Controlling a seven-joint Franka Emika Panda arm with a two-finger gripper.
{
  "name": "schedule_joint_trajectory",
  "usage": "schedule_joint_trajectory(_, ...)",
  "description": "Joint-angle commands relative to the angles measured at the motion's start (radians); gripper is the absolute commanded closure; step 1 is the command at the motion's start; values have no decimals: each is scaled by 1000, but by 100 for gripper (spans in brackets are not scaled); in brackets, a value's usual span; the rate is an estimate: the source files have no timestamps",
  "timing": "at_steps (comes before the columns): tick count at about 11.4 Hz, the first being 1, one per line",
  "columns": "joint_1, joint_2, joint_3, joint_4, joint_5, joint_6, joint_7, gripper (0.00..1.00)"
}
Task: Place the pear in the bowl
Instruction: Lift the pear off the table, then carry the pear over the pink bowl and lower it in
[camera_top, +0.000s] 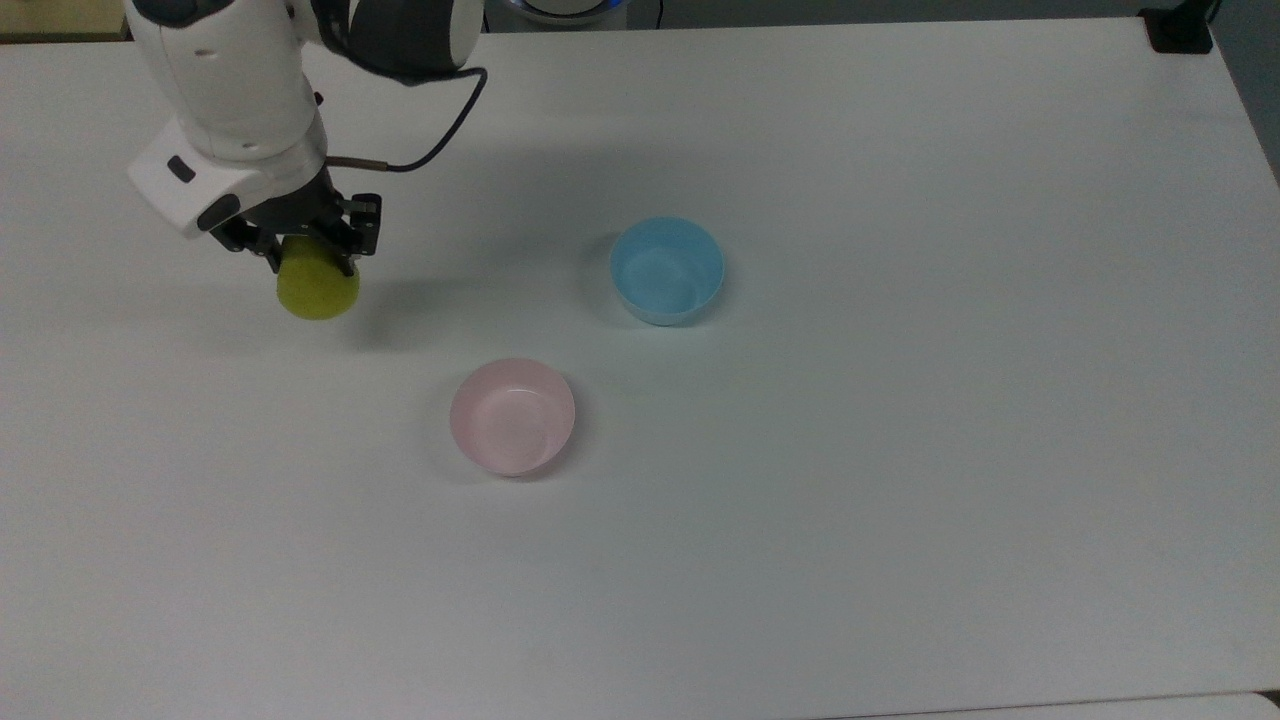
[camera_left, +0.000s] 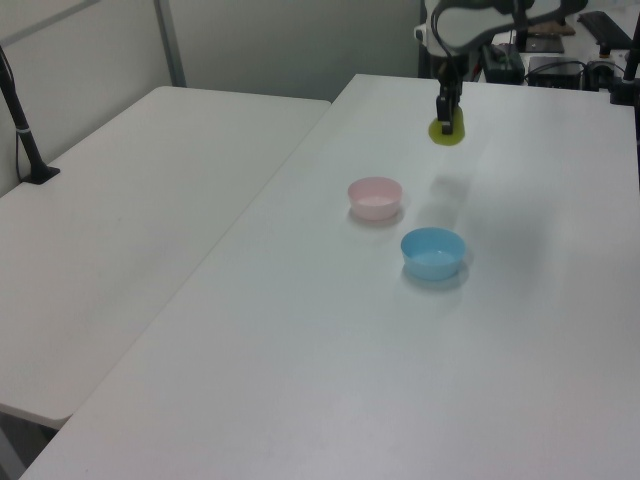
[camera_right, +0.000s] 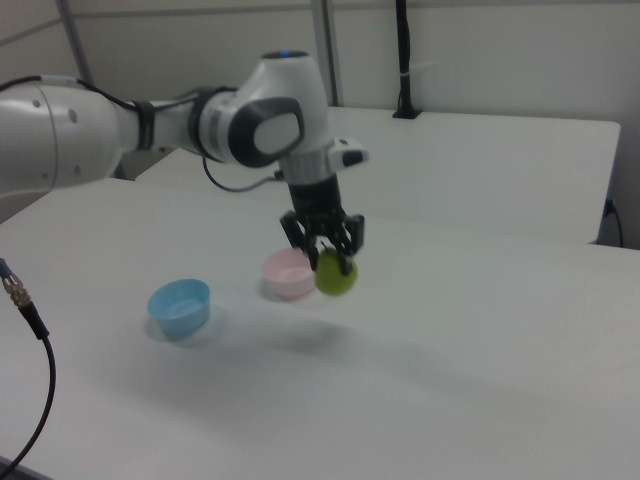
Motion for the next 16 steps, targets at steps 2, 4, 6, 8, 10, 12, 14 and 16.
schedule_joint_trajectory(2,130,9,-46,70,66,-22,158,84)
schedule_joint_trajectory(4,164,80,-44,120,97,0,235,80)
schedule_joint_trajectory(6,198,129,-38,116,109,64,249,79)
schedule_joint_trajectory(8,204,196,-33,121,111,141,304,78)
schedule_joint_trajectory(10,207,226,-29,116,115,182,311,67)
schedule_joint_trajectory(12,213,233,-23,113,115,195,309,18)
schedule_joint_trajectory(14,223,230,-23,115,115,193,311,1)
schedule_joint_trajectory(16,230,203,-24,115,112,189,308,0)
